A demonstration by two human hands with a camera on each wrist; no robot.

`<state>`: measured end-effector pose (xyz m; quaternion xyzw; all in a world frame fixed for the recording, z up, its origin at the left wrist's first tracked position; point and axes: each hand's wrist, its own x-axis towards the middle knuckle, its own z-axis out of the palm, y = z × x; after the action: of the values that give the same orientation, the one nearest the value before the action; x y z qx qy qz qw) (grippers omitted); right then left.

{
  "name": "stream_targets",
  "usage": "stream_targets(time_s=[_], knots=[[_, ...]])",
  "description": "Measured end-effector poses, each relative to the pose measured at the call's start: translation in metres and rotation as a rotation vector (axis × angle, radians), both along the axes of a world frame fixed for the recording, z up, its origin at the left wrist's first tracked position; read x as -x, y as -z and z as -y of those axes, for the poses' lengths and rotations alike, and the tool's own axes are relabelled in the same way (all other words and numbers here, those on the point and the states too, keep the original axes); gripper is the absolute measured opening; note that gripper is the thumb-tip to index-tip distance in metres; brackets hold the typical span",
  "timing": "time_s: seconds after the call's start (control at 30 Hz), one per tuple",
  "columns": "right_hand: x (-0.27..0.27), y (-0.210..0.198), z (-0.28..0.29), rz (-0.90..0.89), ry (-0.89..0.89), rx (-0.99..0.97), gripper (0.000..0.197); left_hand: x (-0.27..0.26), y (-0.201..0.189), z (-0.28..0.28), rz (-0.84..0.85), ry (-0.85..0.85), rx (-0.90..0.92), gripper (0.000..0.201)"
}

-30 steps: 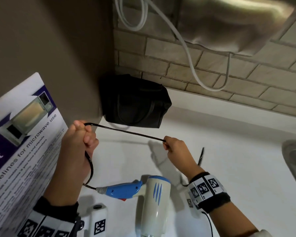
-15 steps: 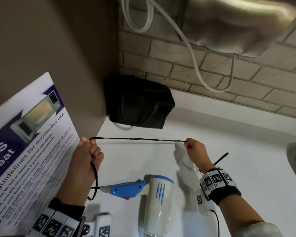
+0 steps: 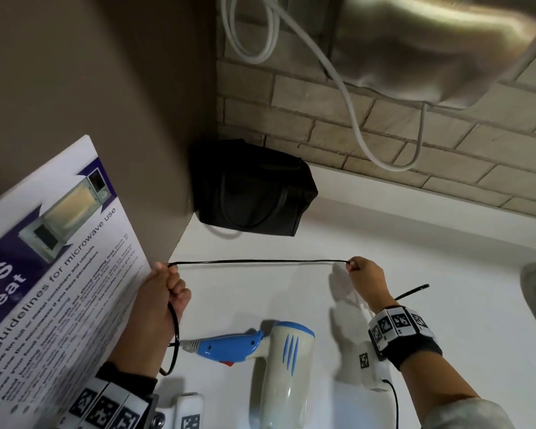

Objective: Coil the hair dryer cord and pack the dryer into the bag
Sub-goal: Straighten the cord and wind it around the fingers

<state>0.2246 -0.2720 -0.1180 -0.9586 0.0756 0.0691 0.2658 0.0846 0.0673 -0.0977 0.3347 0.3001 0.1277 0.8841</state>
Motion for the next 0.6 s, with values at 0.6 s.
stream_targets(time_s=[0.6], knots=[[0.041, -0.088, -0.027, 0.015, -0.035, -0.290, 0.032, 0.003, 0.001, 0.016, -0.404, 0.589, -1.601, 0.021]])
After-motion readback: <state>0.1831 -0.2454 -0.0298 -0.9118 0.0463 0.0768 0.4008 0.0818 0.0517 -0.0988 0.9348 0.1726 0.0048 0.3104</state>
